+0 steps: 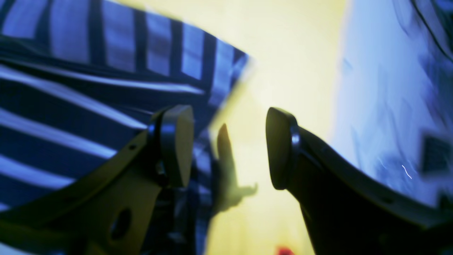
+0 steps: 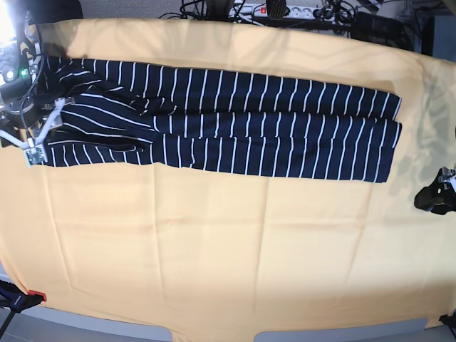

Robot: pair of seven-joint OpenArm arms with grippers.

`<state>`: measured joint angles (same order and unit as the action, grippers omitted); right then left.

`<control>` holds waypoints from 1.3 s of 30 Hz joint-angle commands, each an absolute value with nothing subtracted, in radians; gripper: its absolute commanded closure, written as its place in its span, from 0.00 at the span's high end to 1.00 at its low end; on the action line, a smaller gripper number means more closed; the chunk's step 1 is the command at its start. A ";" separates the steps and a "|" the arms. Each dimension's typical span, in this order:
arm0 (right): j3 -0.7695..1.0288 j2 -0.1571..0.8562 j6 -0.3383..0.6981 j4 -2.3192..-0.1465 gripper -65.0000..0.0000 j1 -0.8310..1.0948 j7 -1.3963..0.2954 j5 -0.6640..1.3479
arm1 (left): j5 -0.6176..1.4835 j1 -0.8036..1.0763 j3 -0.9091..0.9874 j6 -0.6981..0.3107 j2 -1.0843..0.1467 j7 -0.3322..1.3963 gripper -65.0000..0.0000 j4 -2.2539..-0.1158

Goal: Fold the T-shirt properly

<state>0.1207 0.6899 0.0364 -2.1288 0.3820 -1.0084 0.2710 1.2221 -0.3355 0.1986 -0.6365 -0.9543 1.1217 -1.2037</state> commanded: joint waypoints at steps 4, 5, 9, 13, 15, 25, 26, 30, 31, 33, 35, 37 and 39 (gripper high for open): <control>0.132 0.709 0.138 -2.225 0.46 0.374 -0.995 0.371 | 1.238 -0.358 0.252 -0.646 -1.006 1.099 0.59 -1.215; 0.132 0.709 0.186 -2.232 0.42 0.374 -0.995 0.419 | 1.238 -0.358 0.270 -0.646 -1.006 1.100 0.59 -1.215; 0.132 0.709 0.333 -2.218 0.30 0.382 -0.994 0.606 | 1.238 -0.358 0.321 -0.642 -1.012 1.100 0.59 -1.215; 0.132 0.709 0.380 -2.170 0.09 0.409 -0.943 0.614 | 1.239 -0.357 0.327 -0.635 -1.019 1.108 0.59 -1.215; 0.132 0.701 0.402 -2.113 0.00 0.413 -0.899 0.610 | 1.238 -0.357 0.327 -0.634 -1.019 1.108 0.59 -1.215; 0.132 0.554 0.507 -1.749 0.00 0.376 -0.897 0.576 | 1.291 -0.358 0.328 -0.635 -1.020 1.159 0.59 -1.216; 0.132 0.554 0.500 -1.749 0.00 0.377 -0.903 0.576 | 1.291 -0.357 0.330 -0.635 -1.020 1.160 0.59 -1.216; 0.132 0.554 0.485 -1.778 0.00 0.377 -0.918 0.580 | 1.291 -0.357 0.355 -0.627 -1.019 1.193 0.59 -1.215; 0.132 0.554 0.468 -1.794 0.00 0.380 -0.935 0.579 | 1.291 -0.357 0.376 -0.612 -1.019 1.209 0.59 -1.215; 0.132 0.555 0.411 -1.836 0.00 0.385 -0.980 0.576 | 1.292 -0.353 0.440 -0.585 -1.020 1.232 0.59 -1.215; 0.132 0.555 0.351 -1.884 0.00 0.393 -1.012 0.569 | 1.293 -0.329 0.509 -0.570 -1.023 1.234 0.59 -1.216; 0.132 0.554 0.306 -1.932 0.00 0.398 -1.039 0.567 | 1.311 -0.276 0.552 -0.568 -1.026 1.236 0.59 -1.216; 0.132 0.554 0.271 -1.980 0.00 0.403 -1.045 0.505 | 1.327 -0.207 0.570 -0.573 -1.028 1.241 0.59 -1.215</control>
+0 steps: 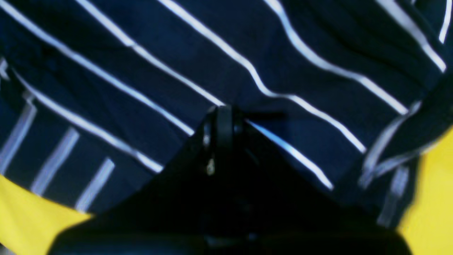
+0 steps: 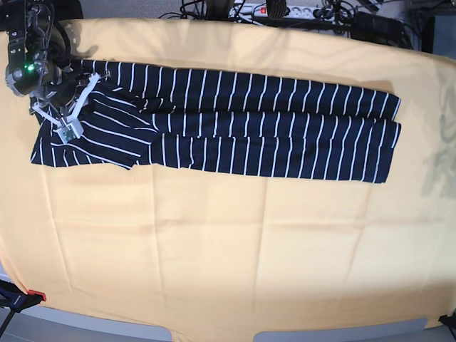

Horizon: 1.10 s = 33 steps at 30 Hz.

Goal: Fold the T-shirt properly

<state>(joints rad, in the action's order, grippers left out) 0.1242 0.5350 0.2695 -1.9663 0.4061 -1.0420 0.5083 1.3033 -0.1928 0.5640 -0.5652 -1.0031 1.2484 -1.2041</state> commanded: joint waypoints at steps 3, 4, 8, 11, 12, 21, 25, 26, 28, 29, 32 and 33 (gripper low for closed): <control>0.132 0.554 0.198 -2.040 0.00 0.402 -1.044 0.431 | 1.354 -0.107 0.582 -0.585 -1.015 1.258 0.59 -1.216; 0.132 0.554 0.189 -2.061 0.00 0.402 -1.044 0.426 | 1.366 -0.074 0.588 -0.591 -1.010 1.262 0.59 -1.216; 0.132 0.554 0.163 -2.141 0.15 0.406 -1.045 0.377 | 1.407 0.027 0.659 -0.592 -0.981 1.277 0.59 -1.215; 0.132 0.554 0.144 -2.172 0.26 0.407 -1.044 0.329 | 1.433 0.105 0.722 -0.594 -0.960 1.281 0.59 -1.215; 0.132 0.554 0.144 -2.172 0.26 0.407 -1.044 0.316 | 1.452 0.131 0.734 -0.595 -0.953 1.286 0.59 -1.215; 0.132 0.554 0.130 -2.172 0.26 0.408 -1.045 0.314 | 1.484 0.189 0.743 -0.636 -0.847 1.295 0.65 -1.216; 0.132 0.554 0.130 -2.172 0.26 0.418 -1.045 0.313 | 1.484 0.187 0.740 -0.636 -0.798 1.295 0.65 -1.216; 0.132 0.554 0.129 -2.172 0.26 0.424 -1.044 0.313 | 1.484 0.187 0.739 -0.636 -0.788 1.290 0.65 -1.216; 0.132 0.554 0.126 -2.172 0.26 0.435 -1.044 0.313 | 1.484 0.187 0.739 -0.636 -0.766 1.280 0.65 -1.216; 0.132 0.554 0.126 -2.172 0.26 0.439 -1.044 0.313 | 1.484 0.185 0.739 -0.636 -0.755 1.280 0.65 -1.216; 0.132 0.553 0.120 -2.172 0.26 0.441 -1.045 0.313 | 1.484 0.185 0.731 -0.636 -0.728 1.279 0.65 -1.216; 0.132 0.554 0.120 -2.172 0.26 0.441 -1.044 0.313 | 1.484 0.184 0.725 -0.636 -0.720 1.276 0.65 -1.216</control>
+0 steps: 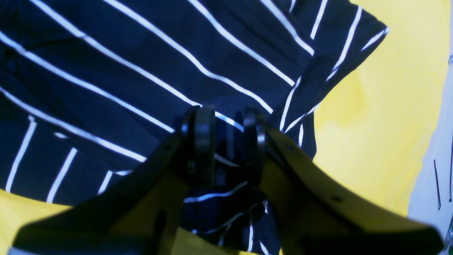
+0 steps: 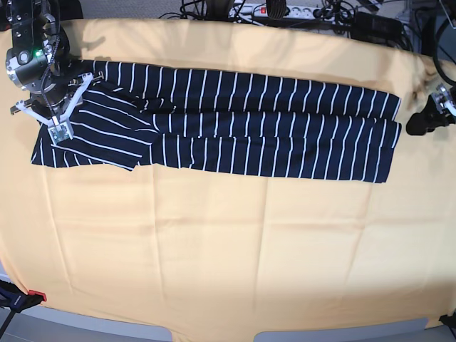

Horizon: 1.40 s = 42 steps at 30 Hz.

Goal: Fold the T-shirt properly
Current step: 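Grasp the opposite shirt end with the left gripper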

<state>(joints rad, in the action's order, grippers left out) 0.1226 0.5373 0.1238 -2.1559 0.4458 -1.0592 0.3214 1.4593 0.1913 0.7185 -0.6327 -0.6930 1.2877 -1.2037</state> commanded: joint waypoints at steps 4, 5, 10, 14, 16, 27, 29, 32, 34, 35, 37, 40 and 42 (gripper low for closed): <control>0.132 0.554 0.120 -2.172 0.26 0.441 -1.045 0.313 | 1.484 0.179 0.694 -0.636 -0.689 1.261 0.65 -1.216; 0.132 0.554 0.120 -2.172 0.26 0.441 -1.045 0.313 | 1.484 0.168 0.691 -0.636 -0.680 1.261 0.65 -1.216; 0.132 0.554 0.123 -2.172 0.26 0.441 -1.047 0.313 | 1.450 0.120 0.691 -0.635 -0.650 1.224 0.65 -1.216; 0.132 0.554 0.123 -2.172 0.26 0.449 -1.052 0.313 | 1.395 0.099 0.687 -0.610 -0.645 1.193 0.65 -1.216; 0.132 0.554 0.123 -2.172 0.26 0.455 -1.053 0.313 | 1.395 0.099 0.681 -0.609 -0.643 1.198 0.65 -1.216; 0.132 0.554 0.123 -2.172 0.26 0.454 -1.048 0.313 | 1.395 0.099 0.529 -0.609 -0.596 1.205 0.65 -1.216; 0.132 0.554 0.123 -2.172 0.26 0.454 -1.048 0.313 | 1.396 0.097 0.530 -0.610 -0.588 1.204 0.65 -1.216; 0.132 0.554 0.123 -2.172 0.26 0.454 -1.048 0.313 | 1.395 0.087 0.529 -0.610 -0.582 1.205 0.65 -1.216; 0.132 0.554 0.123 -2.172 0.26 0.454 -1.048 0.313 | 1.395 0.079 0.531 -0.619 -0.584 1.205 0.65 -1.216; 0.132 0.554 0.123 -2.172 0.26 0.455 -1.048 0.313 | 1.391 0.076 0.532 -0.627 -0.585 1.205 0.65 -1.216; 0.132 0.554 0.123 -2.172 0.26 0.454 -1.048 0.313 | 1.339 0.068 0.533 -0.627 -0.585 1.200 0.65 -1.216; 0.132 0.554 0.123 -2.172 0.26 0.454 -1.049 0.313 | 1.221 0.066 0.533 -0.596 -0.587 1.131 0.65 -1.216; 0.132 0.554 0.123 -2.172 0.26 0.454 -1.048 0.313 | 1.138 0.066 0.533 -0.561 -0.587 1.078 0.65 -1.216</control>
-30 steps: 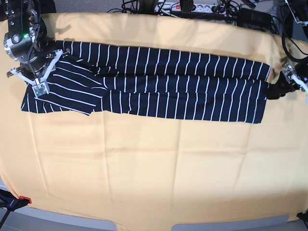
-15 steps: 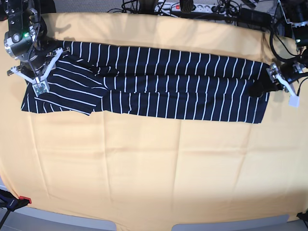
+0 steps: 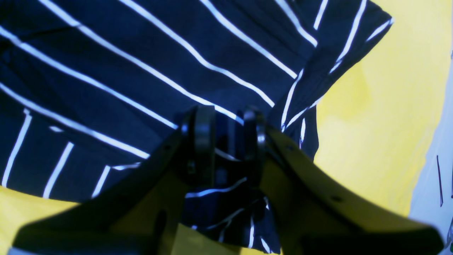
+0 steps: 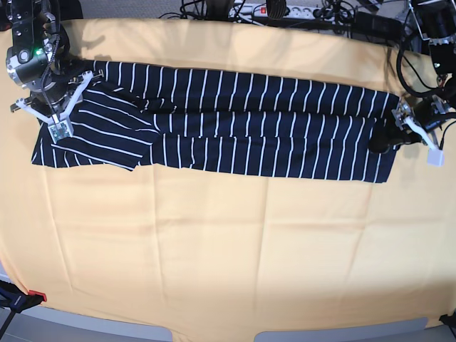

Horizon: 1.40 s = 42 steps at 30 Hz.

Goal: Fold the T-shirt properly
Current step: 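Grasp the opposite shirt end with the left gripper, then fold the grasped end with the left gripper toward the right gripper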

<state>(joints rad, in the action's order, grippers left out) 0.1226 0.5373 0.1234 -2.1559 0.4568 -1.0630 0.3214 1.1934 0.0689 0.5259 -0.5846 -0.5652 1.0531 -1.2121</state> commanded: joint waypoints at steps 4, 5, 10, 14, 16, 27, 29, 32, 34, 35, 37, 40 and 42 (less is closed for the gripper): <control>0.132 0.554 0.123 -2.172 0.26 0.454 -1.048 0.313 | 1.043 0.067 0.533 -0.491 -0.585 1.039 0.65 -1.216; 0.132 0.554 0.123 -2.172 0.26 0.454 -1.048 0.313 | 1.047 0.068 0.533 -0.492 -0.583 1.046 0.65 -1.216; 0.132 0.554 0.123 -2.172 0.26 0.454 -1.047 0.313 | 1.176 0.069 0.533 -0.526 -0.574 1.159 0.65 -1.216; 0.132 0.554 0.123 -2.172 0.26 0.454 -1.043 0.313 | 1.326 0.069 0.531 -0.574 -0.573 1.240 0.65 -1.216; 0.132 0.554 0.123 -2.172 0.26 0.454 -1.042 0.313 | 1.367 0.069 0.530 -0.585 -0.573 1.261 0.65 -1.216; 0.132 0.554 0.123 -2.172 0.26 0.454 -1.042 0.313 | 1.275 0.069 0.530 -0.583 -0.551 1.175 0.64 -1.216; 0.132 0.554 0.123 -2.172 0.26 0.454 -1.042 0.313 | 1.276 0.069 0.522 -0.583 -0.529 1.181 0.64 -1.216; 0.132 0.554 0.123 -2.172 0.26 0.454 -1.042 0.313 | 1.275 0.069 0.483 -0.584 -0.498 1.182 0.64 -1.216; 0.132 0.554 0.123 -2.172 0.26 0.454 -1.043 0.313 | 1.276 0.068 0.453 -0.584 -0.487 1.182 0.64 -1.216; 0.132 0.554 0.123 -2.172 0.26 0.455 -1.045 0.313 | 1.276 0.068 0.441 -0.585 -0.485 1.182 0.64 -1.216; 0.132 0.554 0.123 -2.172 0.26 0.455 -1.045 0.313 | 1.276 0.068 0.424 -0.585 -0.485 1.182 0.64 -1.216; 0.132 0.554 0.123 -2.172 0.26 0.454 -1.045 0.313 | 1.274 0.068 0.431 -0.585 -0.485 1.182 0.49 -1.216; 0.132 0.554 0.123 -2.172 0.26 0.454 -1.045 0.313 | 1.265 0.068 0.447 -0.584 -0.485 1.181 0.30 -1.216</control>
